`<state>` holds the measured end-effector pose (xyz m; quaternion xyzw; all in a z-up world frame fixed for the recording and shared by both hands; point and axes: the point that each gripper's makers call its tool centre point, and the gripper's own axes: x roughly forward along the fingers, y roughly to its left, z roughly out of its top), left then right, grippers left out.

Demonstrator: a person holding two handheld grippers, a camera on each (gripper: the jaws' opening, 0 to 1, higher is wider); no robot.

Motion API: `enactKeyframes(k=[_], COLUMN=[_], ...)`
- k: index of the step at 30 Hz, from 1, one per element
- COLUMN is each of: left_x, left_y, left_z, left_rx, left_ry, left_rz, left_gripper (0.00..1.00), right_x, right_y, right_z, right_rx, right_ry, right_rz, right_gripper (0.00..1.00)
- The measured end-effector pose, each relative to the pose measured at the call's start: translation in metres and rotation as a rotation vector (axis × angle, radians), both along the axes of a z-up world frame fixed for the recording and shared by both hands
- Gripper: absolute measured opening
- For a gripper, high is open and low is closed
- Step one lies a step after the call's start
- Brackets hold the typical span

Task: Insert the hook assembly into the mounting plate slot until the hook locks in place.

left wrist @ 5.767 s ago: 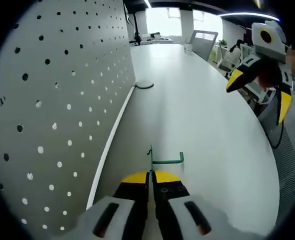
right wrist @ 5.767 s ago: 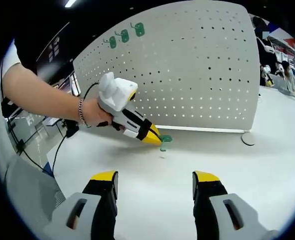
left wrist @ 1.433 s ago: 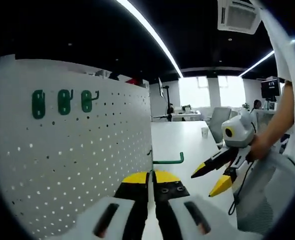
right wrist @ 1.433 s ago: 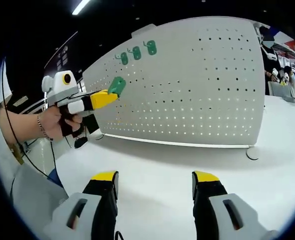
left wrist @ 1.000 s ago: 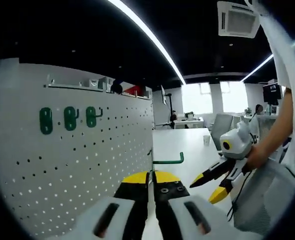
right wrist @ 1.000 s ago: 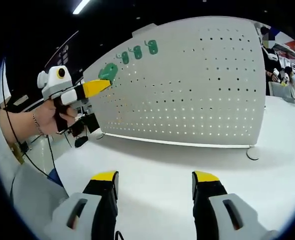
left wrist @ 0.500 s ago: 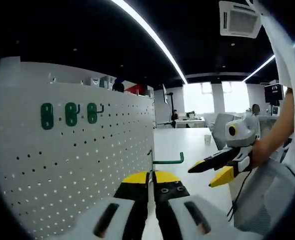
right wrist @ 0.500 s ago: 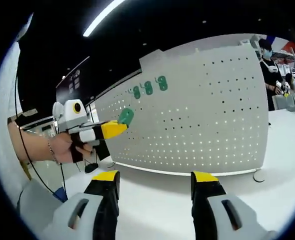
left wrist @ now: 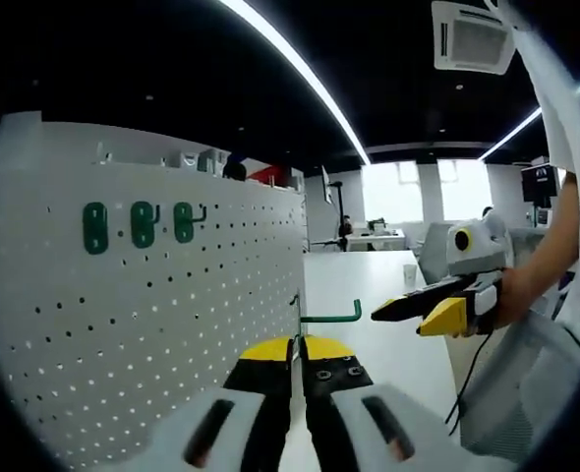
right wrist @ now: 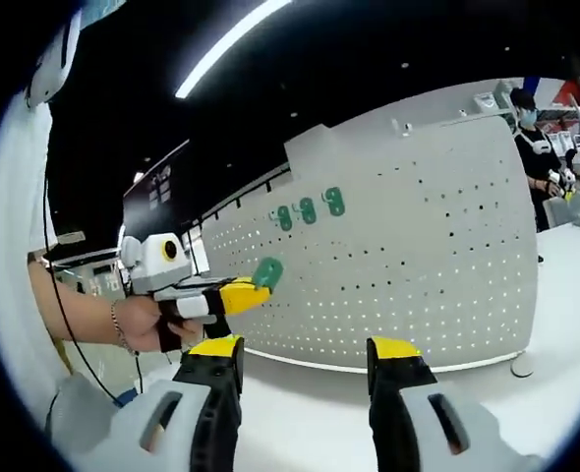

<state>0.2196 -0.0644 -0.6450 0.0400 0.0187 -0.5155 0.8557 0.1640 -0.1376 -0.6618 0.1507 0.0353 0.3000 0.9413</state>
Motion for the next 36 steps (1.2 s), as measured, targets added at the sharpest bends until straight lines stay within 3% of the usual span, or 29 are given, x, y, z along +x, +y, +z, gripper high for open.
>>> enactKeyframes(k=[3, 7, 21, 36], left_x=[0.000, -0.001, -0.005, -0.008], left_y=[0.001, 0.000, -0.003, -0.005], left_z=[0.000, 0.000, 0.001, 0.002], left_rx=[-0.002, -0.003, -0.007, -0.015], left_ry=[0.003, 0.002, 0.002, 0.005], left_rz=[0.001, 0.000, -0.002, 0.001], left_gripper=[0.02, 0.02, 0.02, 0.02], right_x=[-0.006, -0.006, -0.002, 0.016], right_y=[0.010, 0.010, 0.018, 0.034], right_z=[0.008, 0.010, 0.014, 0.025], right_rx=[0.186, 0.288, 0.282, 0.299], right_ry=[0.054, 0.077, 0.070, 0.055], right_rz=[0.077, 0.086, 0.104, 0.125], right_gripper=[0.46, 0.47, 0.41, 0.36])
